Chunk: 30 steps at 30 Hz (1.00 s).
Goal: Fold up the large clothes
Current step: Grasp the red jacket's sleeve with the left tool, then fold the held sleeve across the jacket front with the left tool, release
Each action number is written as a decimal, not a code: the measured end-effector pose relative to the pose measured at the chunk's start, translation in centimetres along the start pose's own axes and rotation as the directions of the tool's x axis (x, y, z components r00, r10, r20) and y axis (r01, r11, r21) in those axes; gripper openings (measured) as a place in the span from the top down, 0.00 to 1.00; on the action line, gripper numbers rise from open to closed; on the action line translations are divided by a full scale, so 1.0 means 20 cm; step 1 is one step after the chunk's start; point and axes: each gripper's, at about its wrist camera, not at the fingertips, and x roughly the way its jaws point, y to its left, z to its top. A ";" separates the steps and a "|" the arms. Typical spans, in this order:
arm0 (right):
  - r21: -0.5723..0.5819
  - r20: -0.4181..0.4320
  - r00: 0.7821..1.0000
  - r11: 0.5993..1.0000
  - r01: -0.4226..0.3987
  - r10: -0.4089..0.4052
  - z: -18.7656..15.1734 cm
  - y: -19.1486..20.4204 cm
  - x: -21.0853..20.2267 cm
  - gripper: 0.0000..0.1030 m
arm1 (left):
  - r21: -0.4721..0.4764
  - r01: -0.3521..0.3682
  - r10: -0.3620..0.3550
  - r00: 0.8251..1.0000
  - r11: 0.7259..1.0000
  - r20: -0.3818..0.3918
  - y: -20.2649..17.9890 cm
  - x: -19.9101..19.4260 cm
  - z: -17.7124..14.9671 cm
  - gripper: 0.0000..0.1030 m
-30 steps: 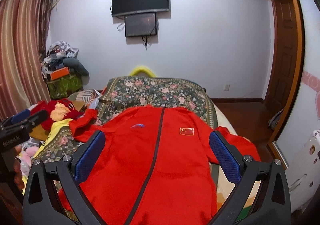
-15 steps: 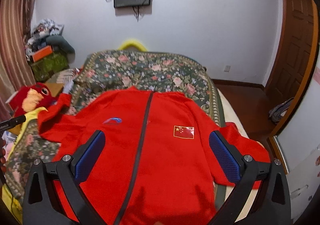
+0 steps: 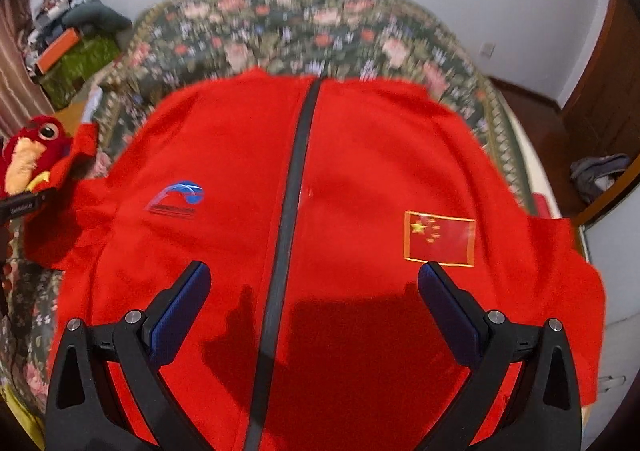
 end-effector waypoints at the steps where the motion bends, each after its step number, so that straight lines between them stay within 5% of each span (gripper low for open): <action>1: 0.003 -0.010 1.000 1.000 0.001 -0.001 0.01 0.00 0.02 0.00 | 0.013 -0.026 0.026 1.000 1.000 0.000 -0.02 0.03 0.02 0.13; 8: 0.039 -0.056 0.998 0.999 -0.026 0.028 0.03 -0.02 0.12 0.00 | 0.107 -0.180 0.183 0.983 0.978 -0.022 -0.11 0.25 0.12 0.46; 10: 0.035 -0.058 0.998 0.999 -0.018 0.020 0.03 -0.02 0.13 0.00 | 0.085 -0.195 0.198 0.980 0.977 -0.036 -0.10 0.28 0.12 0.71; 13: 0.020 -0.056 0.998 1.000 -0.005 0.006 0.03 -0.02 0.13 0.00 | 0.032 -0.160 0.161 0.986 0.987 -0.037 -0.05 0.27 0.13 0.95; 21: 0.025 -0.041 0.999 0.999 -0.033 0.034 -0.01 -0.06 0.05 0.00 | -0.038 0.061 -0.056 0.992 0.997 0.111 -0.04 -0.17 0.24 0.97; 25: 0.036 -0.020 0.998 0.998 -0.051 0.052 -0.02 -0.07 -0.02 0.00 | -0.009 0.162 -0.156 0.963 0.987 0.218 -0.15 -0.50 0.33 0.97; 30: 0.039 0.034 0.996 0.995 -0.089 0.088 -0.02 -0.12 -0.14 0.00 | 0.073 0.251 -0.261 0.907 0.965 0.330 -0.42 -0.87 0.37 0.97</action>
